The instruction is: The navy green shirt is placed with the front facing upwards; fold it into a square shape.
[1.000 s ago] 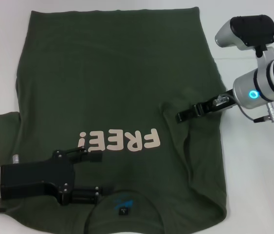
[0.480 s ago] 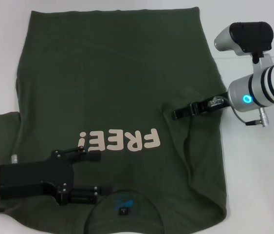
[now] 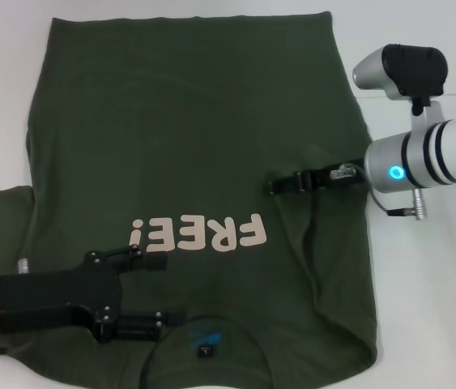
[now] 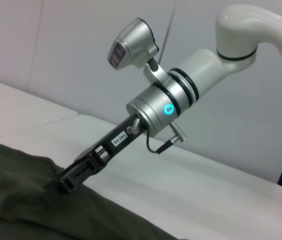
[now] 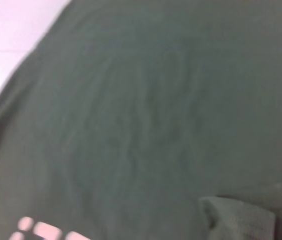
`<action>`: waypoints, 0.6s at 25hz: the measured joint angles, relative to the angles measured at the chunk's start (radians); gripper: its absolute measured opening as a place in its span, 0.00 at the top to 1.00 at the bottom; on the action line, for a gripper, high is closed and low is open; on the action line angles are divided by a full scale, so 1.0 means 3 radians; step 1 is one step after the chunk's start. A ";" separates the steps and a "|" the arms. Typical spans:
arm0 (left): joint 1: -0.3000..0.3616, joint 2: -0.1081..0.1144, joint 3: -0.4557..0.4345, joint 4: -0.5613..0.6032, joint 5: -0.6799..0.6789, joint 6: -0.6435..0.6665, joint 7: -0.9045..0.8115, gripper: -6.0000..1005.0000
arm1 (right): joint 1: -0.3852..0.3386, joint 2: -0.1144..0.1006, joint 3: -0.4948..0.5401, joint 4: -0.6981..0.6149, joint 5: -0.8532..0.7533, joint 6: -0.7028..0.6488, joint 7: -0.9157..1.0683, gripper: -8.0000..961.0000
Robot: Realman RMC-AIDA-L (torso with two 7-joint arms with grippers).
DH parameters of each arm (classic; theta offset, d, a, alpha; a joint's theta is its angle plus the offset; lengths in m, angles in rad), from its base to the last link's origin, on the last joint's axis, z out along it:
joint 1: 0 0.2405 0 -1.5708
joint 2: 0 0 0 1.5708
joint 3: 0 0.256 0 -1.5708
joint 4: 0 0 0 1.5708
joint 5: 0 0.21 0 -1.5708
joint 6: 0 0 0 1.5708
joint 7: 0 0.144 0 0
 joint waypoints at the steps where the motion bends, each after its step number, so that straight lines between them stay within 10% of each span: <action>1: 0.0002 0.0000 0.0000 0.0000 0.0000 0.0000 0.0002 0.07 | 0.0000 0.0002 -0.0007 0.0022 0.0124 -0.0016 -0.0069 0.04; 8: 0.0002 0.0003 0.0000 0.0000 0.0000 -0.0002 0.0011 0.07 | 0.0013 0.0016 -0.0023 0.0009 0.0826 -0.0408 -0.0534 0.04; 15: 0.0000 0.0005 -0.0014 0.0005 0.0000 -0.0020 0.0012 0.07 | -0.0484 -0.0004 0.0007 -0.0515 0.1221 -0.0831 -0.1269 0.04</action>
